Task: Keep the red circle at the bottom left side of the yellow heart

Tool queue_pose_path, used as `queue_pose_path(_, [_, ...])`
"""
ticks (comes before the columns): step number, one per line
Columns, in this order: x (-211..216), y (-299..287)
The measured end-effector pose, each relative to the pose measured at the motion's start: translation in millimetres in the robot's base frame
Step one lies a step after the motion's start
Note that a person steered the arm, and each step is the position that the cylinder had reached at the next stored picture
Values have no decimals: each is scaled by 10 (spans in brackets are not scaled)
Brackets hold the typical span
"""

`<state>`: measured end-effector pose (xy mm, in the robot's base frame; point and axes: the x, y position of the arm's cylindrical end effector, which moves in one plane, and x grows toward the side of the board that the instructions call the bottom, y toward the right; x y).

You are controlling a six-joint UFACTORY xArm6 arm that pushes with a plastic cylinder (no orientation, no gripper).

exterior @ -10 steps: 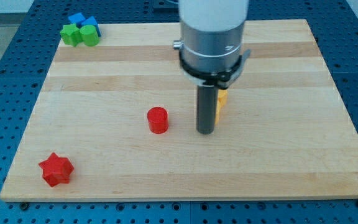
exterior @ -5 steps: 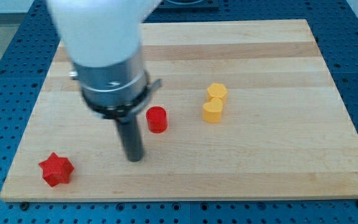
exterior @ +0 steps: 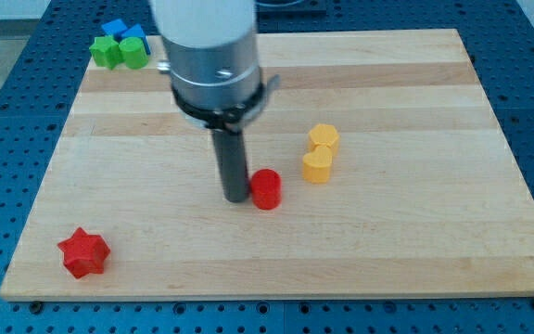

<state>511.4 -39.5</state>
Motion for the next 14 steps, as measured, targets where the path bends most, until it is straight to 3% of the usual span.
queue_pose_path(1, [43,46])
queue_pose_path(3, [540,-140])
queue_pose_path(4, [613,271])
queue_pose_path(6, [347,706])
queue_pose_path(8, [35,706])
queue_pose_path(12, [51,540])
queue_pose_path(13, [272,675])
queue_pose_path(14, [901,471])
